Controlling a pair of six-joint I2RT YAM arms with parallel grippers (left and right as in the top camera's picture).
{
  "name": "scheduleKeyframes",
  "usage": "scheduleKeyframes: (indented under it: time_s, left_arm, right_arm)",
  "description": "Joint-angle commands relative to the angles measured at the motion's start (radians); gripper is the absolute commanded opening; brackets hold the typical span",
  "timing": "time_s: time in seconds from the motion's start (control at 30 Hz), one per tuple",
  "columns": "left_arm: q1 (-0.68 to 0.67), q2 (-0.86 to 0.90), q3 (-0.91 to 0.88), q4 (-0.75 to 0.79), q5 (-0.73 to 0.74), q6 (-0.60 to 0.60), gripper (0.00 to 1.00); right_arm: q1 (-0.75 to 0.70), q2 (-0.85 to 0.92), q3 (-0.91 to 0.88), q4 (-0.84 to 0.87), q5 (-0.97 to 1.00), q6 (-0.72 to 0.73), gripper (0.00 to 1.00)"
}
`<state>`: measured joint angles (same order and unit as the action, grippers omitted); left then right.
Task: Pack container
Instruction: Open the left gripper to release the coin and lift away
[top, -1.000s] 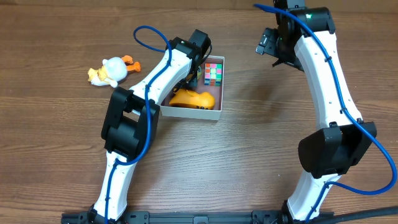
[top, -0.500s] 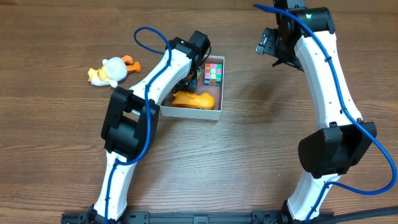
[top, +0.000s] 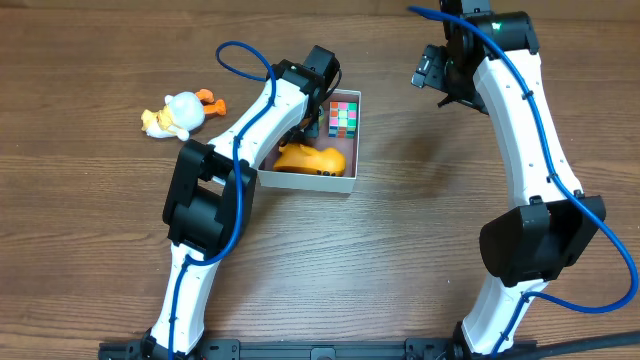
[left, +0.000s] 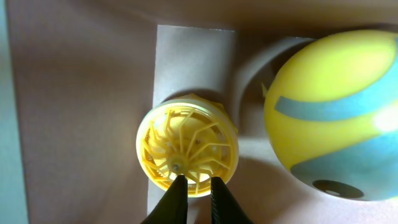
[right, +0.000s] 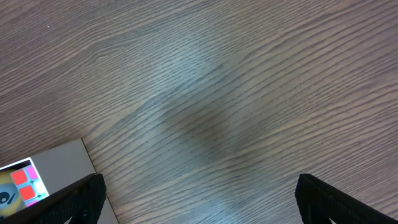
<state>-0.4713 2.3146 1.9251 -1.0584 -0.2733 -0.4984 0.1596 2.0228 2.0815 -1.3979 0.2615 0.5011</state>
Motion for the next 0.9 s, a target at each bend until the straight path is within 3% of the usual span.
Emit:
scheduleKeyframes:
  time_s: [0.0, 0.17, 0.4, 0.87]
  left_arm:
    - [0.01, 0.001, 0.01, 0.003, -0.052, -0.003, 0.13]
    - [0.04, 0.001, 0.01, 0.019, -0.072, -0.003, 0.15]
    - [0.045, 0.001, 0.01, -0.02, 0.039, -0.003, 0.11]
    - [0.053, 0.001, 0.01, 0.074, -0.002, 0.031, 0.14]
  right_arm:
    - [0.002, -0.003, 0.027, 0.005, 0.003, 0.009, 1.0]
    - [0.002, -0.003, 0.027, 0.005, 0.003, 0.009, 1.0]
    - [0.002, -0.003, 0.027, 0.005, 0.002, 0.009, 1.0]
    - [0.002, -0.003, 0.027, 0.005, 0.002, 0.009, 1.0]
